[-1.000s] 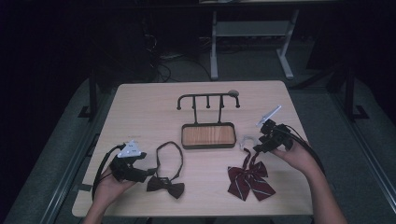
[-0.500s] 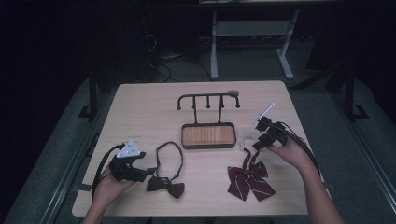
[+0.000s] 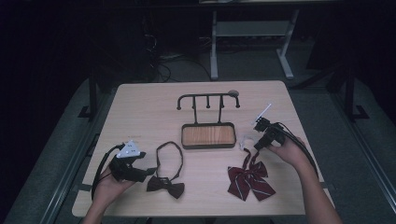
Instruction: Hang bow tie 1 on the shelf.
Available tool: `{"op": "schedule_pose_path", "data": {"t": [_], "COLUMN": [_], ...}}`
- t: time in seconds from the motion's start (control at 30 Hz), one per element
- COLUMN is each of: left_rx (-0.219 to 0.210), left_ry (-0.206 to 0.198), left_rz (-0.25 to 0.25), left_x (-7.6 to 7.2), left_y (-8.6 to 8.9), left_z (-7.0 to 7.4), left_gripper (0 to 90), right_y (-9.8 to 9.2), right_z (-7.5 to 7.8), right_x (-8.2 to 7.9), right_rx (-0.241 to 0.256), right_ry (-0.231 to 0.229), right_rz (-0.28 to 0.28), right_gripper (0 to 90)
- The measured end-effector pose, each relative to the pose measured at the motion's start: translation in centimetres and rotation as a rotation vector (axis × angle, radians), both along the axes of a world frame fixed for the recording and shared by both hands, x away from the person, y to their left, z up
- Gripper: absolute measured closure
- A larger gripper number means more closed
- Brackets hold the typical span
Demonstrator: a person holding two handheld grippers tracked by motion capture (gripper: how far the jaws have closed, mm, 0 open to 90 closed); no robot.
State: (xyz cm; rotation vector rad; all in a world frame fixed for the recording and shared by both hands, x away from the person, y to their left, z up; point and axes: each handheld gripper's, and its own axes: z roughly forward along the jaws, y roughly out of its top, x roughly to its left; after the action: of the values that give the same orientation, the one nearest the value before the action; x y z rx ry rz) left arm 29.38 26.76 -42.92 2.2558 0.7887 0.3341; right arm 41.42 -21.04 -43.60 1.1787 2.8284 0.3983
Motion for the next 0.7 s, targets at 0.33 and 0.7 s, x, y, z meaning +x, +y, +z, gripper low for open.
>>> {"op": "schedule_pose_path", "data": {"t": [0.33, 0.7], "left_rx": [0.005, 0.005], "left_ry": [-0.004, -0.003], "left_rz": [-0.006, -0.004], "left_x": [0.03, 0.0], "left_y": [-0.03, -0.01], "left_z": [-0.02, 0.03], "left_gripper": [24.3, 24.3], "right_y": [0.56, 0.7], "right_z": [-0.38, -0.2], "right_x": [0.19, -0.13], "right_rx": [-0.044, -0.038], "right_ry": [-0.003, -0.002], "right_rz": [-0.008, 0.021], "right_gripper": [72.1, 86.6]}}
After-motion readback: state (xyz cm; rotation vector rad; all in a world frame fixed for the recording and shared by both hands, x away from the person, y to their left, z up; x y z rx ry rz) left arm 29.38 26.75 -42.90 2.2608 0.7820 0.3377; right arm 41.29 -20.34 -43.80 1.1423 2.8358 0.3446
